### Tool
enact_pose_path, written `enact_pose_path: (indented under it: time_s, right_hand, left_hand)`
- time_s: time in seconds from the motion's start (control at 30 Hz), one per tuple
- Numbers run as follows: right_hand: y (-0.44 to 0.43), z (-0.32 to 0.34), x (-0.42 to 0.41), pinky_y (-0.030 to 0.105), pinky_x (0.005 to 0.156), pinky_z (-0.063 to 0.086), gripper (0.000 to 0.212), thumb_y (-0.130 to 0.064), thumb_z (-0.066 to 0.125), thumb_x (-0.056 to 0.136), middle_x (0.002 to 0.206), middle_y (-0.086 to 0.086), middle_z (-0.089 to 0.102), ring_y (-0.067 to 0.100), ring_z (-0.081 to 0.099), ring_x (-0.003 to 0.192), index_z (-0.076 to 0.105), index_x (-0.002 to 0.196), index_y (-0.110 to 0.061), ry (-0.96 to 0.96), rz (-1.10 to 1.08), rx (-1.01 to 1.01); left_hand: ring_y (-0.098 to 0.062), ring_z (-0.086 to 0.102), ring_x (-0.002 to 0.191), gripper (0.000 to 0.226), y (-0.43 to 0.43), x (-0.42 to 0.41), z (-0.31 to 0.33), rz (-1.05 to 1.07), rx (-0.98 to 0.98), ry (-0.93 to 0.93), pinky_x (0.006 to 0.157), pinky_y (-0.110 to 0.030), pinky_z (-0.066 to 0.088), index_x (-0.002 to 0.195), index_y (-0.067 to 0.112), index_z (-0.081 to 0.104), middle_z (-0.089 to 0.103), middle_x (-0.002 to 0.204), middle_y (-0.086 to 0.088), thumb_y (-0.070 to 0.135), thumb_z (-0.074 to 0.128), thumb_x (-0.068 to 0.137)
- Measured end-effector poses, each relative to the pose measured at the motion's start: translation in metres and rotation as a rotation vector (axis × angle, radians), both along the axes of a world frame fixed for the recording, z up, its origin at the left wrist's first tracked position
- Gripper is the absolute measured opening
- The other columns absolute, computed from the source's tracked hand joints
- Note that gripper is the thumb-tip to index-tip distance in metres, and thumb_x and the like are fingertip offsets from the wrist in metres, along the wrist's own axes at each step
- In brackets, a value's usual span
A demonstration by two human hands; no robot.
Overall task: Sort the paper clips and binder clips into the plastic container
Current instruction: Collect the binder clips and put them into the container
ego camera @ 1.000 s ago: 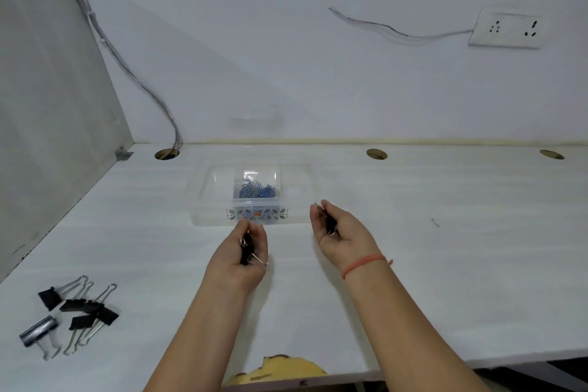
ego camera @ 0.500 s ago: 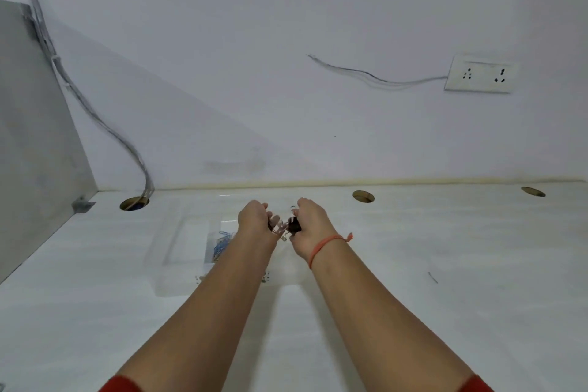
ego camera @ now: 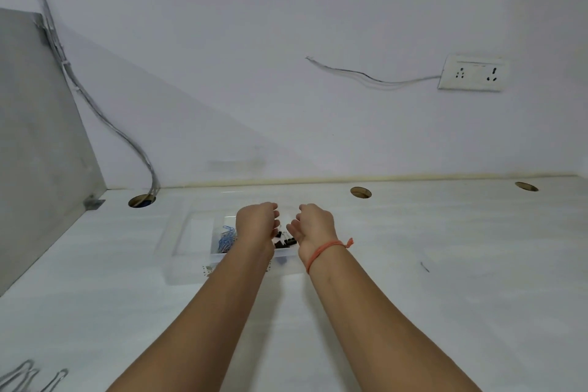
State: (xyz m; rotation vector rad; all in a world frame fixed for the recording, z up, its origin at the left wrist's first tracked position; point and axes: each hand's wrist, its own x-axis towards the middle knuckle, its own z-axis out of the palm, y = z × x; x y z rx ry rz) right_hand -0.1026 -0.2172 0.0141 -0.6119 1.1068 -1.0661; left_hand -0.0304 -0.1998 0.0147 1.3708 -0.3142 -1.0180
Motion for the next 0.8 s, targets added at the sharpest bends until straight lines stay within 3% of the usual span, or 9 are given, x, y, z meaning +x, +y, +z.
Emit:
enact_pose_path:
  time_s: [0.17, 0.27, 0.37, 0.43, 0.53, 0.63, 0.73, 0.8]
  right_hand:
    - [0.048, 0.005, -0.016, 0.024, 0.059, 0.045, 0.023, 0.001, 0.042, 0.090, 0.066, 0.006, 0.045, 0.016, 0.045, 0.056, 0.048, 0.070, -0.006, 0.043, -0.001, -0.002]
    - [0.091, -0.004, -0.019, 0.024, 0.062, 0.049, 0.013, -0.003, 0.043, 0.090, 0.070, 0.004, 0.047, 0.013, 0.047, 0.062, 0.056, 0.087, -0.007, 0.046, 0.061, -0.038]
    - [0.137, -0.029, -0.011, 0.026, 0.067, 0.051, 0.022, -0.003, 0.044, 0.090, 0.075, 0.003, 0.050, 0.014, 0.049, 0.069, 0.057, 0.107, -0.007, 0.051, 0.126, -0.037]
    - [0.164, -0.046, 0.001, 0.027, 0.068, 0.052, 0.022, -0.002, 0.045, 0.090, 0.076, 0.004, 0.050, 0.014, 0.049, 0.069, 0.057, 0.108, -0.007, 0.054, 0.189, 0.002]
    - [0.195, -0.063, 0.023, 0.028, 0.073, 0.053, 0.020, -0.001, 0.046, 0.090, 0.077, 0.004, 0.050, 0.014, 0.048, 0.068, 0.055, 0.105, -0.010, 0.083, 0.333, 0.030]
    - [0.214, -0.078, 0.054, 0.037, 0.093, 0.053, 0.022, -0.007, 0.053, 0.087, 0.082, 0.000, 0.053, 0.012, 0.054, 0.071, 0.055, 0.107, -0.016, 0.221, 0.507, -0.037]
    - [0.231, -0.093, 0.087, 0.042, 0.100, 0.048, 0.023, -0.025, 0.063, 0.073, 0.091, -0.007, 0.059, 0.018, 0.063, 0.091, 0.057, 0.093, -0.034, 0.434, 0.652, -0.202]
    - [0.243, -0.102, 0.107, 0.036, 0.100, 0.047, 0.029, -0.023, 0.065, 0.073, 0.107, -0.003, 0.058, 0.021, 0.062, 0.103, 0.058, 0.099, -0.032, 0.546, 0.764, -0.324]
  left_hand:
    - [-0.016, 0.052, 0.059, 0.015, 0.054, -0.002, -0.006, 0.068, -0.045, -0.019, 0.056, -0.024, 0.044, 0.074, 0.007, 0.057, 0.058, 0.073, -0.007, 0.004, 0.053, 0.087]
    - [-0.016, 0.053, 0.064, 0.011, 0.102, -0.008, -0.014, 0.069, -0.078, -0.024, 0.061, -0.025, 0.047, 0.078, 0.005, 0.058, 0.058, 0.075, -0.007, 0.003, 0.052, 0.087]
    - [-0.019, 0.061, 0.076, 0.012, 0.154, -0.011, -0.031, 0.134, -0.056, -0.040, 0.073, -0.029, 0.053, 0.081, 0.008, 0.062, 0.064, 0.084, -0.007, 0.007, 0.053, 0.089]
    - [-0.021, 0.062, 0.081, 0.011, 0.187, -0.004, -0.046, 0.199, -0.057, -0.079, 0.074, -0.030, 0.054, 0.084, 0.008, 0.063, 0.065, 0.088, -0.009, 0.008, 0.053, 0.089]
    - [-0.026, 0.062, 0.084, 0.010, 0.229, 0.026, -0.069, 0.316, -0.035, -0.202, 0.077, -0.035, 0.054, 0.089, 0.008, 0.063, 0.066, 0.093, -0.012, 0.007, 0.053, 0.088]
    - [-0.028, 0.064, 0.088, 0.012, 0.263, 0.066, -0.084, 0.477, 0.076, -0.440, 0.084, -0.040, 0.052, 0.087, 0.015, 0.065, 0.069, 0.092, -0.008, 0.011, 0.055, 0.084]
    - [-0.026, 0.061, 0.090, 0.019, 0.291, 0.102, -0.091, 0.574, 0.290, -0.699, 0.078, -0.033, 0.045, 0.097, 0.013, 0.067, 0.068, 0.096, -0.006, 0.012, 0.055, 0.083]
    - [-0.031, 0.060, 0.096, 0.028, 0.303, 0.126, -0.098, 0.508, 0.469, -0.814, 0.080, -0.034, 0.044, 0.107, 0.011, 0.066, 0.065, 0.110, -0.012, 0.013, 0.056, 0.081]
